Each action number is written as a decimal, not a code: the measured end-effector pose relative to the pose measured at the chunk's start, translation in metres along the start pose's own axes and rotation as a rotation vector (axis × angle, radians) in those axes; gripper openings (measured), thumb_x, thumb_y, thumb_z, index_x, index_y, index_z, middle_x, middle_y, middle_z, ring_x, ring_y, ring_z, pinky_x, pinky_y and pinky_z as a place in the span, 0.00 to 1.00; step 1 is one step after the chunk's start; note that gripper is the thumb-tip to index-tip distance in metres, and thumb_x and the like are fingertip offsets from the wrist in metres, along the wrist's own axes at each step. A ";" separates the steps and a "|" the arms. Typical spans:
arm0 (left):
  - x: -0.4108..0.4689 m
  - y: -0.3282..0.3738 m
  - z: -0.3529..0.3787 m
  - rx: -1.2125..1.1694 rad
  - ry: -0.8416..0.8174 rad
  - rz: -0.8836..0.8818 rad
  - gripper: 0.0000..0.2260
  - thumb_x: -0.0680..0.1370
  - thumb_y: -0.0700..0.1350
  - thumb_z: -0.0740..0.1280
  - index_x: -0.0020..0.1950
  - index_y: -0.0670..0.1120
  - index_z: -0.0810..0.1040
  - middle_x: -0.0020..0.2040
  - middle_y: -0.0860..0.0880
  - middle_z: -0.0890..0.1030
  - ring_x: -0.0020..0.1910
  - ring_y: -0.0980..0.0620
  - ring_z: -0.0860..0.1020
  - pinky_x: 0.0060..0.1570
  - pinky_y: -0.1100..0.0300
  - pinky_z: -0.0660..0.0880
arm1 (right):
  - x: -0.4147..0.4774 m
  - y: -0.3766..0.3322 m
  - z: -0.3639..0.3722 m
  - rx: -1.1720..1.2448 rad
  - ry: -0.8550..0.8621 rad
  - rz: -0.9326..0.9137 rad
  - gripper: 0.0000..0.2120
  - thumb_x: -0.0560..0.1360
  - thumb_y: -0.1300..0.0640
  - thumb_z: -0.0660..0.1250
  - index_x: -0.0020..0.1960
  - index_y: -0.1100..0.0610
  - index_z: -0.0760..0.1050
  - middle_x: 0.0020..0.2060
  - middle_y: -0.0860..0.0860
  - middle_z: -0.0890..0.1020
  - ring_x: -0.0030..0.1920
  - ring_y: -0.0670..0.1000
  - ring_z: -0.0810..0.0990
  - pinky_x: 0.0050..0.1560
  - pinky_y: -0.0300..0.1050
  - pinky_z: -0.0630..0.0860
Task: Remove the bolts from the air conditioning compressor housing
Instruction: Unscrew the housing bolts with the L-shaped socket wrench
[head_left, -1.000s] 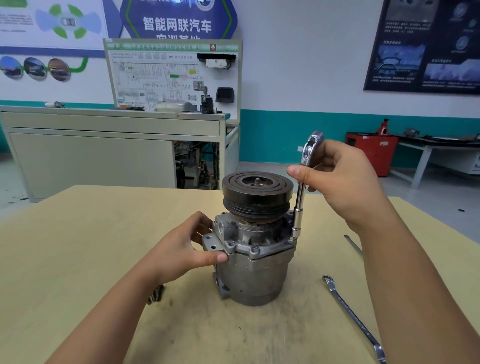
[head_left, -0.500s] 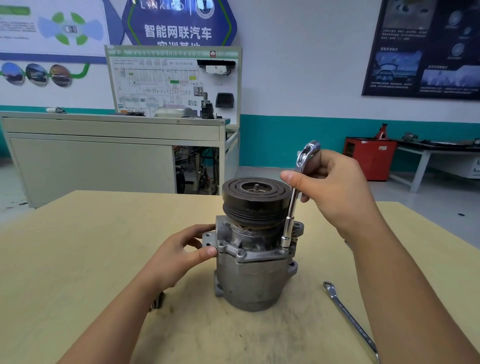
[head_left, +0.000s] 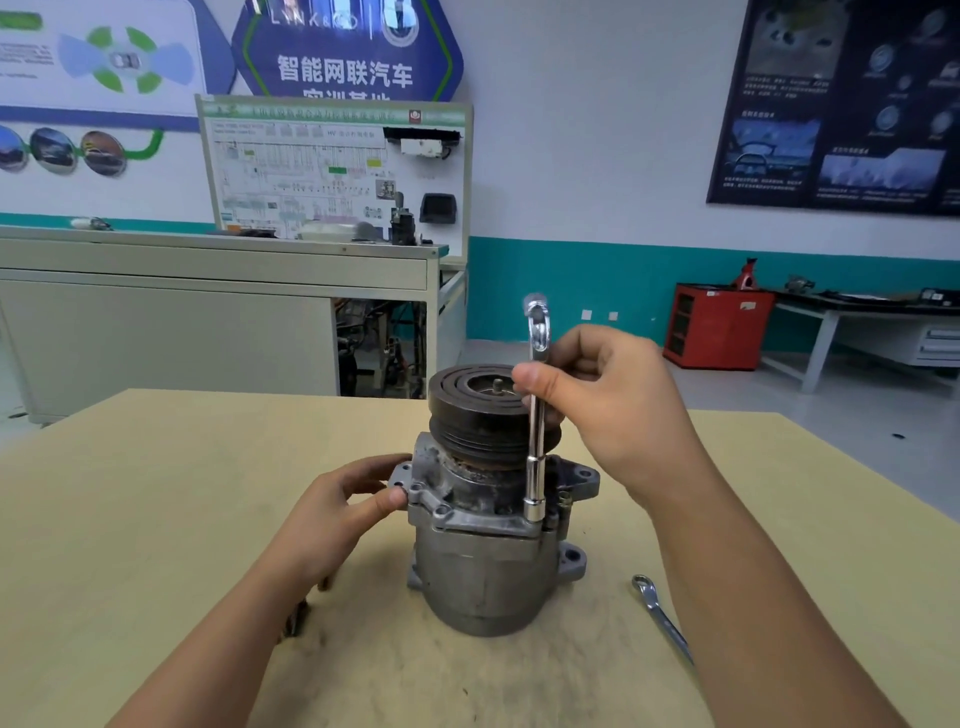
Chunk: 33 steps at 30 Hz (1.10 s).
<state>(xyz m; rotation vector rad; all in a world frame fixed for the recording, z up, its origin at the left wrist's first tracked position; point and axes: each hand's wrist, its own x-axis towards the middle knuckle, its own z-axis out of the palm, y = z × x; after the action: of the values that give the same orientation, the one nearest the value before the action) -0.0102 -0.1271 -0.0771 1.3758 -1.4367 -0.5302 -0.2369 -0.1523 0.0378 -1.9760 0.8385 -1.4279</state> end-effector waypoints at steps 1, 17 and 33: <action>0.001 0.002 0.000 -0.036 0.009 0.008 0.13 0.76 0.44 0.67 0.56 0.61 0.76 0.52 0.54 0.82 0.54 0.58 0.78 0.53 0.61 0.73 | 0.000 0.000 0.001 -0.001 -0.021 0.002 0.07 0.70 0.56 0.73 0.36 0.53 0.76 0.34 0.54 0.83 0.31 0.46 0.78 0.37 0.44 0.78; 0.020 0.138 0.041 0.005 0.052 0.423 0.05 0.77 0.51 0.64 0.46 0.59 0.79 0.44 0.60 0.82 0.46 0.66 0.78 0.47 0.71 0.71 | 0.003 0.012 -0.009 0.136 -0.262 -0.021 0.10 0.79 0.60 0.60 0.47 0.51 0.80 0.34 0.41 0.83 0.36 0.38 0.80 0.39 0.30 0.73; 0.017 0.137 0.045 -0.054 0.062 0.365 0.04 0.74 0.48 0.70 0.40 0.54 0.78 0.36 0.63 0.80 0.37 0.66 0.77 0.38 0.73 0.70 | 0.005 0.025 -0.014 0.102 -0.261 -0.032 0.08 0.68 0.63 0.74 0.39 0.65 0.76 0.45 0.53 0.77 0.50 0.55 0.78 0.55 0.54 0.77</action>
<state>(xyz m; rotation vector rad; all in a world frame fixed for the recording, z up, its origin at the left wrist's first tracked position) -0.1086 -0.1236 0.0295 1.0457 -1.5648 -0.2843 -0.2535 -0.1731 0.0267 -2.0488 0.6078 -1.1720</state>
